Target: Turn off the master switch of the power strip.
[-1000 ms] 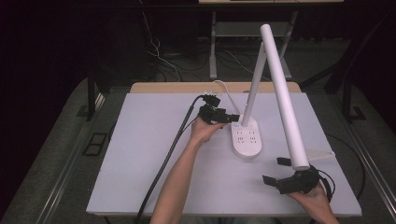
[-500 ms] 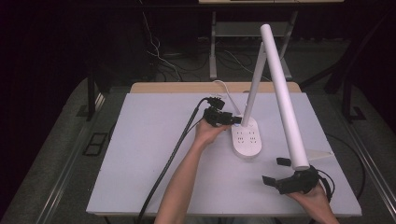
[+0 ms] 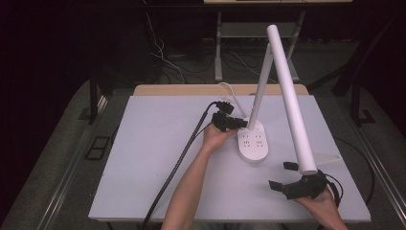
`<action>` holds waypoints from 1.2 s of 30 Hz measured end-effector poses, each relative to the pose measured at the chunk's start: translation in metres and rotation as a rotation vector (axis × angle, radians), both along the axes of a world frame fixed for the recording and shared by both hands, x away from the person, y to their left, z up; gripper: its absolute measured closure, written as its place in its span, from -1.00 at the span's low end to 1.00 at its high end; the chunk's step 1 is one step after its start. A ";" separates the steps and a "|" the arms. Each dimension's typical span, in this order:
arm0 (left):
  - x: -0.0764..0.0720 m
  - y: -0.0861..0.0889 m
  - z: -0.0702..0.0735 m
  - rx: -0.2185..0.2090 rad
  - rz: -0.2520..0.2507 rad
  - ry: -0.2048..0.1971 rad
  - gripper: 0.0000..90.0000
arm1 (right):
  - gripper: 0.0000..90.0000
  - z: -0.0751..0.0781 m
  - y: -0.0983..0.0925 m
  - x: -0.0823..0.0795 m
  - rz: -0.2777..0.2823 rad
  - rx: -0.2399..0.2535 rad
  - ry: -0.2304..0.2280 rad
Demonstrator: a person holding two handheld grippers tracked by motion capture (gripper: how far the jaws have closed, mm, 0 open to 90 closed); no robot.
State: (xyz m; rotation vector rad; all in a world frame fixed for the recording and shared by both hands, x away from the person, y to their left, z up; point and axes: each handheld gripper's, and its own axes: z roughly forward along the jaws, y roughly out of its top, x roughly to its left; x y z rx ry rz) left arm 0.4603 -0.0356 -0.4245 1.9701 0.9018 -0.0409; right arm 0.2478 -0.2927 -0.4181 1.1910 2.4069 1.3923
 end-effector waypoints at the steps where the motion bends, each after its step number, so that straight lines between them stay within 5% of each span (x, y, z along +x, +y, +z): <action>1: 0.000 0.000 0.000 0.006 0.000 0.001 0.67 | -1.00 0.000 0.000 0.000 0.000 0.000 0.000; 12: -0.001 -0.004 -0.004 0.065 -0.026 -0.023 0.99 | -1.00 0.000 0.000 0.000 0.001 0.000 0.000; 24: -0.002 -0.012 -0.007 0.128 -0.038 -0.064 1.00 | -1.00 0.001 0.000 -0.001 -0.001 0.004 0.000; 29: -0.002 -0.013 -0.005 0.137 -0.029 -0.049 1.00 | -1.00 0.001 0.000 -0.001 0.002 0.002 -0.002; 36: -0.001 -0.010 -0.009 0.096 -0.007 -0.038 1.00 | -1.00 0.001 0.000 -0.001 0.001 0.001 -0.005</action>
